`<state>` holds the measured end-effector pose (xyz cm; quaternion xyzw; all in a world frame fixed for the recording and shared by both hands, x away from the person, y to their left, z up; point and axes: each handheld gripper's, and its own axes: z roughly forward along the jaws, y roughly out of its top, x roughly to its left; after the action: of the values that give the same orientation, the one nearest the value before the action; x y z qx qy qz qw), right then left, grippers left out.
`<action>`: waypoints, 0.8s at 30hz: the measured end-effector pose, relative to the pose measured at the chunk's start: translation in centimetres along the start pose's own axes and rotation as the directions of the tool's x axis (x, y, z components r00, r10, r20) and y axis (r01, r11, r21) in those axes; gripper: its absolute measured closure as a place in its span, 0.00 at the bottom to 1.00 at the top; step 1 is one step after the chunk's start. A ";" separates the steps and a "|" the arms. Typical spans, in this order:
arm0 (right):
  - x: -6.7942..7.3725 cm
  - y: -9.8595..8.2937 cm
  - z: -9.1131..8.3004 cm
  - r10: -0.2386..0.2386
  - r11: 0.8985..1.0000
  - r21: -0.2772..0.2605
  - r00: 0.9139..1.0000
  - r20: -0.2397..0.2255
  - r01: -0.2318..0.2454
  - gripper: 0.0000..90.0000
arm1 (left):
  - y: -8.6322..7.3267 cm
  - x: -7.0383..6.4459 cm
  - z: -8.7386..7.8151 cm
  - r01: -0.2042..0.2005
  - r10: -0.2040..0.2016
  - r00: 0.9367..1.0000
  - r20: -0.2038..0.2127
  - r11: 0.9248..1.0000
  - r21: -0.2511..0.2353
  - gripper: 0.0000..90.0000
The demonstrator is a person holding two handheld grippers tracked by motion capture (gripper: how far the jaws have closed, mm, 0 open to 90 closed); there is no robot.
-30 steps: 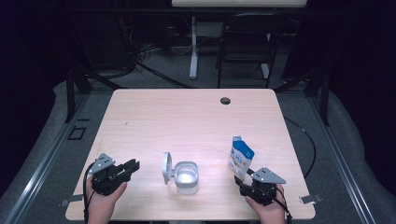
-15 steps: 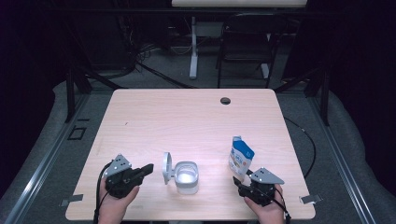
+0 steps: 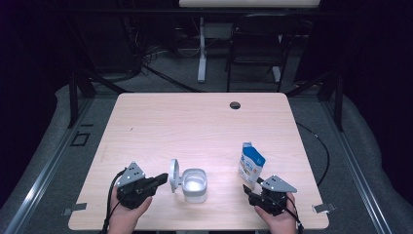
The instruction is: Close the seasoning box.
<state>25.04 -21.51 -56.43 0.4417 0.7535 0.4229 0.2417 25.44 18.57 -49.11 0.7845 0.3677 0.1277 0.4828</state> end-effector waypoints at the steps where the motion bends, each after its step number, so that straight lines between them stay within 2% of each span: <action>1: 0.0 0.0 0.0 0.002 1.000 0.004 1.000 -0.001 -0.002 0.49 | 0.1 -0.1 0.1 -0.003 0.003 1.000 0.001 1.000 -0.001 1.00; 11: -0.1 -0.1 0.1 0.018 1.000 0.006 1.000 -0.006 -0.018 0.49 | 0.6 -1.0 0.7 -0.012 0.012 0.999 0.040 1.000 -0.010 1.00; 16: -0.1 0.0 0.1 0.028 1.000 -0.007 1.000 -0.009 -0.028 0.49 | 0.9 -1.9 0.8 -0.046 0.047 0.997 0.060 0.999 -0.007 1.00; 24: -0.2 -0.1 0.1 0.030 1.000 -0.004 0.999 -0.016 -0.031 0.49 | 0.8 -2.0 0.9 -0.046 0.046 0.997 0.056 0.999 -0.003 1.00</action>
<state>25.17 -21.61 -56.52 0.4493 0.7476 0.4315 0.2302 24.86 16.38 -48.55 0.7956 0.3357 0.1169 0.4906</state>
